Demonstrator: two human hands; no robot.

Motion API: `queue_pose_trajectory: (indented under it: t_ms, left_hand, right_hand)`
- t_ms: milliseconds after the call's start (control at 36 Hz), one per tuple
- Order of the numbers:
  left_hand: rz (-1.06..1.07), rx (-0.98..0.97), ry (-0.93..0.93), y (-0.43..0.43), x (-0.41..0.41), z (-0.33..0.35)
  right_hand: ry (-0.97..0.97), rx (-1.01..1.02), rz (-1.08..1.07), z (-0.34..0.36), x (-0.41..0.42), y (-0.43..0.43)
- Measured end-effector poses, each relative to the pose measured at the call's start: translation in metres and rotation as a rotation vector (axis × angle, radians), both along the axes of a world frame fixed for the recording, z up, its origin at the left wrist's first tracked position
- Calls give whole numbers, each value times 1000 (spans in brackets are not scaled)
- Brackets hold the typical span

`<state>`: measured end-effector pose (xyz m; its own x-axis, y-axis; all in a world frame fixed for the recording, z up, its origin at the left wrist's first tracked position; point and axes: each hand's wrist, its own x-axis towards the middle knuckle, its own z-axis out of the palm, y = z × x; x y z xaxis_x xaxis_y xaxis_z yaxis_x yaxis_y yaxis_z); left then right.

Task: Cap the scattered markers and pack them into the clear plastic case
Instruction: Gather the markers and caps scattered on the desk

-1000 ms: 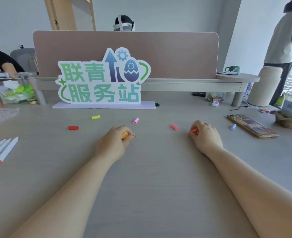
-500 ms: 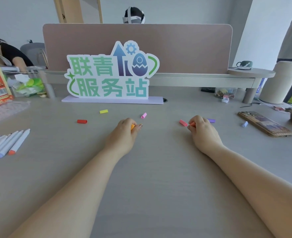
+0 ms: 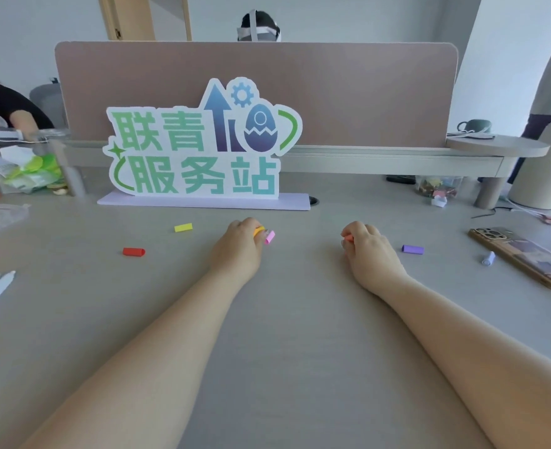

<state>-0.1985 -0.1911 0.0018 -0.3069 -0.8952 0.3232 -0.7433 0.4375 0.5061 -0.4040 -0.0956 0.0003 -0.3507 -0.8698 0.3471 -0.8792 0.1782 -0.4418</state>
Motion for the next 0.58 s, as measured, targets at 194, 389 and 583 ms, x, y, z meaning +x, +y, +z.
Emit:
queue_pose_trajectory:
  t_ms: [194, 389, 583]
  left_hand:
    - [67, -28, -200, -22, -20, -4]
    - [56, -68, -148, -21, -20, -7]
    - [22, -82, -166, -2, -15, -4]
  right_hand:
    - [112, 85, 34, -4, -2, -4]
    - [114, 83, 26, 0, 3, -1]
    - [112, 57, 51, 2, 3, 6]
